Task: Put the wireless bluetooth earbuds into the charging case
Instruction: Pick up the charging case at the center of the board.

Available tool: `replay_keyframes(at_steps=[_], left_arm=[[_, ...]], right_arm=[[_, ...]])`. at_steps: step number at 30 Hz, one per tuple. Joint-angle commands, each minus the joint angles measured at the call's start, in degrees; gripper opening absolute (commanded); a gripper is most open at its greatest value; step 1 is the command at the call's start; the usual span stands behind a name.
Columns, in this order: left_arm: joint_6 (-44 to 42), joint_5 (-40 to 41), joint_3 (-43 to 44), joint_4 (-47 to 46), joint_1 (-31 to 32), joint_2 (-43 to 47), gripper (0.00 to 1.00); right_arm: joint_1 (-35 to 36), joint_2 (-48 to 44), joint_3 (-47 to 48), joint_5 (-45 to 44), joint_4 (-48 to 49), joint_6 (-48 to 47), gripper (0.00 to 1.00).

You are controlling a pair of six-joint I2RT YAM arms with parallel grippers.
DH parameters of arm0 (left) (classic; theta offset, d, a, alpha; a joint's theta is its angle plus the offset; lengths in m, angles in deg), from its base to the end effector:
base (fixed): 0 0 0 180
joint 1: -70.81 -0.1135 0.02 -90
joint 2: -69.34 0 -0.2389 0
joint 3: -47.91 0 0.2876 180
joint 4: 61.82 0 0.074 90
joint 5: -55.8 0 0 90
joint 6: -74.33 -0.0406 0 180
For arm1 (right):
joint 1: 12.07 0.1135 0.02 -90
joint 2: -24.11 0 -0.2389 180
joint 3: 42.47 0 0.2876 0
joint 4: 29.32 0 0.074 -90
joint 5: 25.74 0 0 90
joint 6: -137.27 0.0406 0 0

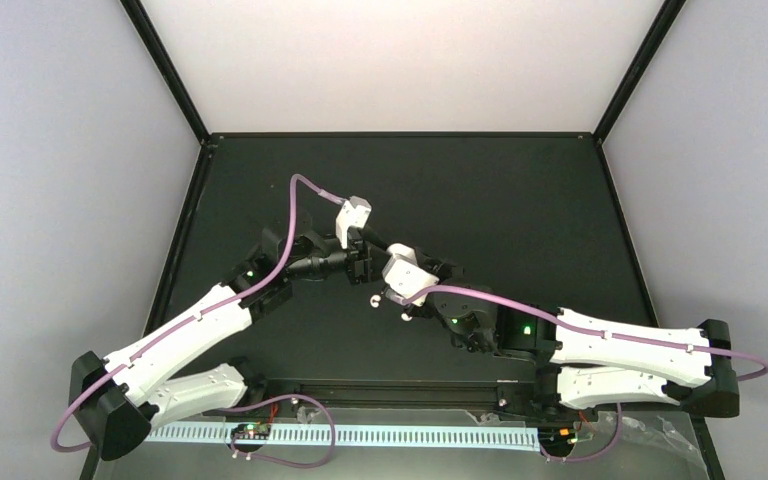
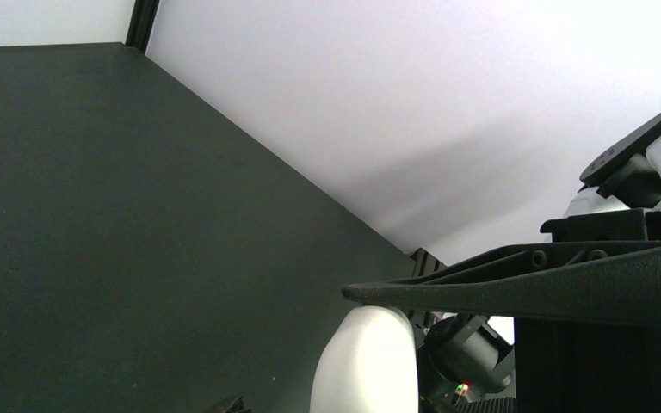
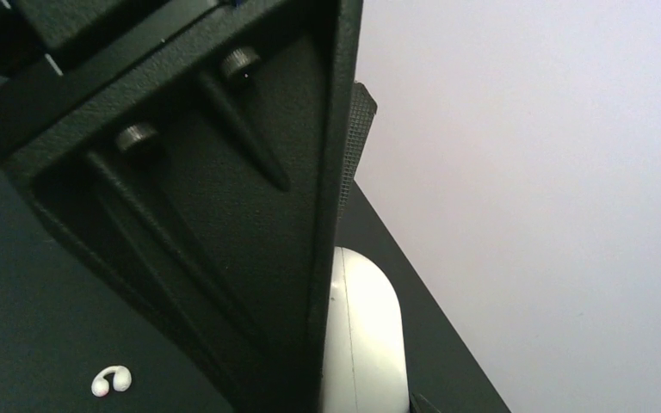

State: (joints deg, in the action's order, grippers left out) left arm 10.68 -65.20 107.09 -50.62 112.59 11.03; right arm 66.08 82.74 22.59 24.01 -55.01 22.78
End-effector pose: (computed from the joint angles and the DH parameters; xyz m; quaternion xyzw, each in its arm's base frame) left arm 0.2017 -0.2082 0.3016 0.2690 0.7103 -0.5158 0.3964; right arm 0.0833 0.2692 0.3151 -0.4732 0.6340 -0.0051 0.6116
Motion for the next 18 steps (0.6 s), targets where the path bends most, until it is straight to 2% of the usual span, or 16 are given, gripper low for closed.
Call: replay_keyframes(at_steps=[1,5,10,18], left_arm=[[-0.2,-0.8,1.7,-0.7,0.7,-0.7,0.52],[0.1,-1.0,1.7,-1.2,1.0,-0.9,0.47],[0.4,-1.2,1.6,-1.5,1.4,-1.1,0.35],[0.4,-1.2,1.6,-2.0,1.9,-0.9,0.26]], right_arm=[[0.5,0.1,1.8,0.2,2.3,0.7,0.32],[0.5,0.2,1.8,0.2,2.3,0.6,0.33],[0.6,0.2,1.8,0.2,2.4,0.8,0.33],[0.7,0.3,1.9,0.1,2.4,0.9,0.34]])
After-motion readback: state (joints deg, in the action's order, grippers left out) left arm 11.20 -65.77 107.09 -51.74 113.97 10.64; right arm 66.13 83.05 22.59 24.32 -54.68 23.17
